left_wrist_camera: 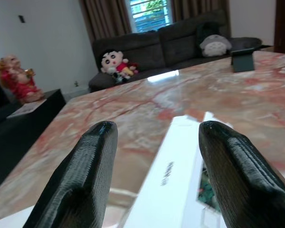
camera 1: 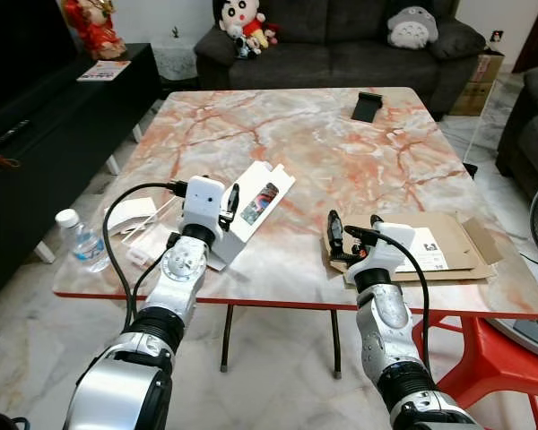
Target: Picking trash to rubbish bin
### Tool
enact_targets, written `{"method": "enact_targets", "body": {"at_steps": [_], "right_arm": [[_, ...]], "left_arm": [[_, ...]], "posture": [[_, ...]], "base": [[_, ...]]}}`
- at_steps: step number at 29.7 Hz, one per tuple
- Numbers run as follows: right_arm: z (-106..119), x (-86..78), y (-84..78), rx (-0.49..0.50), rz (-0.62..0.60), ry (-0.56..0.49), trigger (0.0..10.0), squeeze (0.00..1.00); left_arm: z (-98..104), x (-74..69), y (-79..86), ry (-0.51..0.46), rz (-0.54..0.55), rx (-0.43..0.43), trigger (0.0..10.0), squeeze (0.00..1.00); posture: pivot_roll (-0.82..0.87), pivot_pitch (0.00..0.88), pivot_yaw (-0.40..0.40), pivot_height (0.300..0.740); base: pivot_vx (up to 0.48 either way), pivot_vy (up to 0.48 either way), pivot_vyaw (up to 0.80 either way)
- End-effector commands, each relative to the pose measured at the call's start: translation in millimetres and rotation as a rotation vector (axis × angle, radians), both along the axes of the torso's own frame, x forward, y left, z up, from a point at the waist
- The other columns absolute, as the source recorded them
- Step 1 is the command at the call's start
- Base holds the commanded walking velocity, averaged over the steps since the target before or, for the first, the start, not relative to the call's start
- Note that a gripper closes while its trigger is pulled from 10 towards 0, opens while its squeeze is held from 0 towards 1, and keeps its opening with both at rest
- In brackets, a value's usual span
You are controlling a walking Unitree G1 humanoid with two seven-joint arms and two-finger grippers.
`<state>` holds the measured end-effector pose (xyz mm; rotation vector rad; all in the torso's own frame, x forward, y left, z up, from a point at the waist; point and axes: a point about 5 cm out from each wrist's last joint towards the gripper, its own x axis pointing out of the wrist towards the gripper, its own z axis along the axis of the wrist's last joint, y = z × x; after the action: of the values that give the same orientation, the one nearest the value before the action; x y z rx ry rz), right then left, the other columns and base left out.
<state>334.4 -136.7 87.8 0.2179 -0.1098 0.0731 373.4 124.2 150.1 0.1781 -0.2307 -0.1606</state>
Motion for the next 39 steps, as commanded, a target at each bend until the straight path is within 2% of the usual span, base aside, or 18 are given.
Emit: {"method": "enact_targets", "body": {"at_steps": [1,6,10,14,16,18,19,20,21,22,24,27,28,29,30,32,39], "right_arm": [[1.1,1.2,1.1,0.003,0.007,0.002,10.0,0.00],[0.5,0.6,1.5,0.004,0.011,0.004,10.0,0.00],[-0.3,-0.4,1.1,0.005,0.008,0.003,10.0,0.00],[-1.0,-1.2,0.9,0.004,0.009,0.003,10.0,0.00],[-1.1,-1.4,0.6,0.003,0.010,0.003,10.0,0.00],[-1.4,-1.7,0.3,0.002,0.012,0.003,10.0,0.00],[-1.6,-1.9,0.4,0.001,0.013,0.003,10.0,0.00],[-1.5,-1.9,0.4,0.001,0.014,0.002,10.0,0.00],[-1.1,-1.7,0.7,0.002,0.015,0.000,10.0,0.00],[-1.1,-1.7,0.7,0.002,0.015,0.000,10.0,0.00],[-0.4,-1.2,1.4,0.003,0.017,-0.002,10.0,0.00],[-0.1,-1.1,2.3,0.004,0.021,-0.004,10.0,0.00],[0.2,-1.2,2.5,0.005,0.023,-0.006,10.0,0.00],[-0.1,-1.3,2.5,0.005,0.025,-0.006,10.0,0.00],[-0.7,-1.5,2.4,0.004,0.027,-0.004,10.0,0.00],[-1.0,-1.3,2.7,0.003,0.029,-0.001,10.0,0.00],[-0.6,-1.0,2.7,0.005,0.032,-0.002,10.0,0.00]], "left_arm": [[2.5,1.8,0.4,0.006,-0.005,0.010,10.0,1.00],[-3.8,2.4,-8.6,0.070,-0.065,-0.024,10.0,1.00],[-7.1,1.3,-23.7,0.114,-0.129,-0.061,10.0,1.00],[-7.6,2.3,-28.1,0.139,-0.104,-0.093,10.0,1.00],[-3.7,4.2,-36.9,0.173,-0.055,-0.144,10.0,1.00],[0.8,2.3,-50.9,0.194,-0.061,-0.175,10.0,1.00],[6.0,-1.3,-63.8,0.182,-0.100,-0.162,10.0,0.29],[9.4,-3.0,-69.5,0.164,-0.122,-0.136,10.0,0.00],[14.0,-4.5,-75.4,0.138,-0.148,-0.086,10.0,0.00],[14.0,-4.5,-75.4,0.138,-0.148,-0.086,10.0,0.00],[20.1,-2.9,-78.0,0.118,-0.174,-0.031,10.0,0.00],[29.9,5.0,-67.1,0.102,-0.131,0.031,10.0,0.00],[33.7,10.9,-56.8,0.136,-0.054,-0.023,10.0,0.00],[34.3,12.4,-52.8,0.157,-0.015,-0.043,10.0,0.00],[31.5,13.0,-51.5,0.191,0.002,-0.022,10.0,0.00],[18.8,10.3,-55.2,0.252,-0.030,0.074,10.0,0.00],[3.7,6.5,-57.3,0.308,-0.093,0.251,10.0,0.00]], "posture": [[-0.11,0.015,0.044,0.740],[-0.11,0.016,0.045,0.740],[-0.12,0.016,0.051,0.740],[-0.12,0.013,0.053,0.740],[-0.12,0.013,0.053,0.740],[-0.12,0.010,0.054,0.740],[-0.12,0.007,0.056,0.740],[-0.12,0.007,0.056,0.740],[-0.13,0.004,0.057,0.740],[-0.13,0.004,0.057,0.740],[-0.13,0.001,0.058,0.740],[-0.13,0.000,0.058,0.740],[-0.13,0.000,0.058,0.740],[-0.12,0.000,0.057,0.740],[-0.12,0.000,0.057,0.740],[-0.12,0.000,0.059,0.740],[-0.12,0.000,0.053,0.740]], "base": [[0.000,0.000,0.00],[0.000,0.000,0.00],[0.000,0.000,0.00],[0.000,0.000,0.00],[0.000,0.000,0.00],[0.000,0.000,0.00],[0.000,0.000,0.00],[0.000,0.000,0.00],[0.000,0.000,0.00],[0.000,0.000,0.00],[0.000,0.000,0.00],[0.000,0.000,0.00],[0.000,0.000,0.00],[0.000,0.000,0.00],[0.000,0.000,0.00],[0.000,0.000,0.00],[0.000,0.000,0.00]]}}
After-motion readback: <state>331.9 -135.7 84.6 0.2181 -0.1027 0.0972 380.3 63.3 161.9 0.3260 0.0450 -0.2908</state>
